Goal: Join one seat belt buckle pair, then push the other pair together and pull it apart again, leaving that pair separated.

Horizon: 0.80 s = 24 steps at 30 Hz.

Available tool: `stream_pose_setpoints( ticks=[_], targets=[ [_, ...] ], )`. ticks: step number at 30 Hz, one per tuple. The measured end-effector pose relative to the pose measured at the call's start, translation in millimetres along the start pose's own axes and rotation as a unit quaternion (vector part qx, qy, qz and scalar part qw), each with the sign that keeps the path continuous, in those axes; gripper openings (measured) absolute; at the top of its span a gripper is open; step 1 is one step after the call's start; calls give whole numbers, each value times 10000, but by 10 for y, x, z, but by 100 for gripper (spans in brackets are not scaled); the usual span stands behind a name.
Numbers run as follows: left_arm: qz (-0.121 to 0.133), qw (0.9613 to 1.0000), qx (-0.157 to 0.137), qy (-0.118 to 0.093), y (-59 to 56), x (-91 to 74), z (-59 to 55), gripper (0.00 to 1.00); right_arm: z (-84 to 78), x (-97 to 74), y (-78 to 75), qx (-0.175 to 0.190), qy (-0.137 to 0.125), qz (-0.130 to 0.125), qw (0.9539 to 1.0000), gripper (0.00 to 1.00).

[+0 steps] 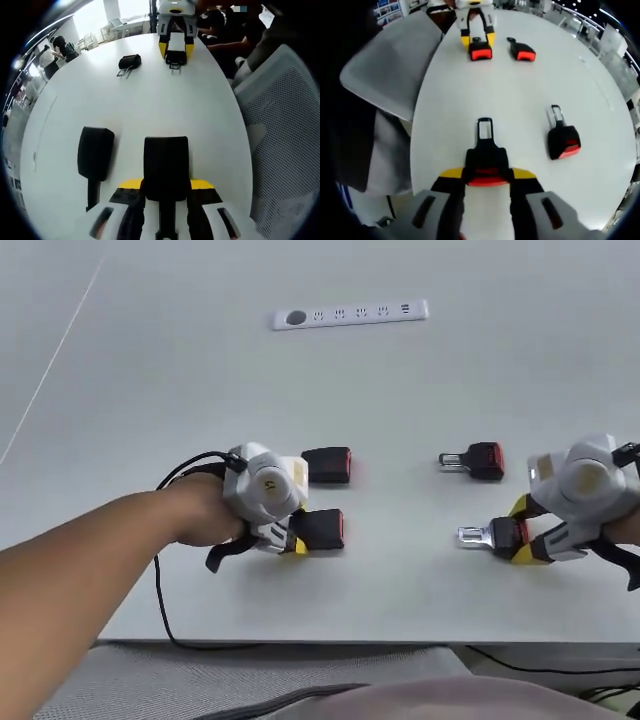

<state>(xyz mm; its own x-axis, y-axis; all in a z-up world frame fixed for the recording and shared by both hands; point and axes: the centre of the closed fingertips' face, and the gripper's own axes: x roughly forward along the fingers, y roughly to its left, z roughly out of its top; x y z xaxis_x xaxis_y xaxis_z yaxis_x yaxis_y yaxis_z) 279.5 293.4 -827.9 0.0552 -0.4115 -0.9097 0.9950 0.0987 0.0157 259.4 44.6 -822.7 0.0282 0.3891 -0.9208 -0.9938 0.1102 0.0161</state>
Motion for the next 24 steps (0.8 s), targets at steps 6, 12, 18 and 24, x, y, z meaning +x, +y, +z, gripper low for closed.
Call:
stream_pose_setpoints(
  ticks=[6, 12, 18, 24],
  targets=[
    [-40, 10000, 33, 56, 0, 3, 7, 33, 99, 40, 3, -40, -46, 14, 10000, 33],
    [-55, 10000, 24, 60, 1, 5, 8, 33, 236, 96, 15, -47, -109, 23, 9999, 33],
    [-58, 10000, 3, 54, 1, 6, 9, 33, 360, 150, 12, 13, -124, 10, 9999, 33],
    [-83, 9999, 25, 79, 2, 7, 15, 33, 476, 201, 11, -33, -155, 27, 9999, 33]
  ],
)
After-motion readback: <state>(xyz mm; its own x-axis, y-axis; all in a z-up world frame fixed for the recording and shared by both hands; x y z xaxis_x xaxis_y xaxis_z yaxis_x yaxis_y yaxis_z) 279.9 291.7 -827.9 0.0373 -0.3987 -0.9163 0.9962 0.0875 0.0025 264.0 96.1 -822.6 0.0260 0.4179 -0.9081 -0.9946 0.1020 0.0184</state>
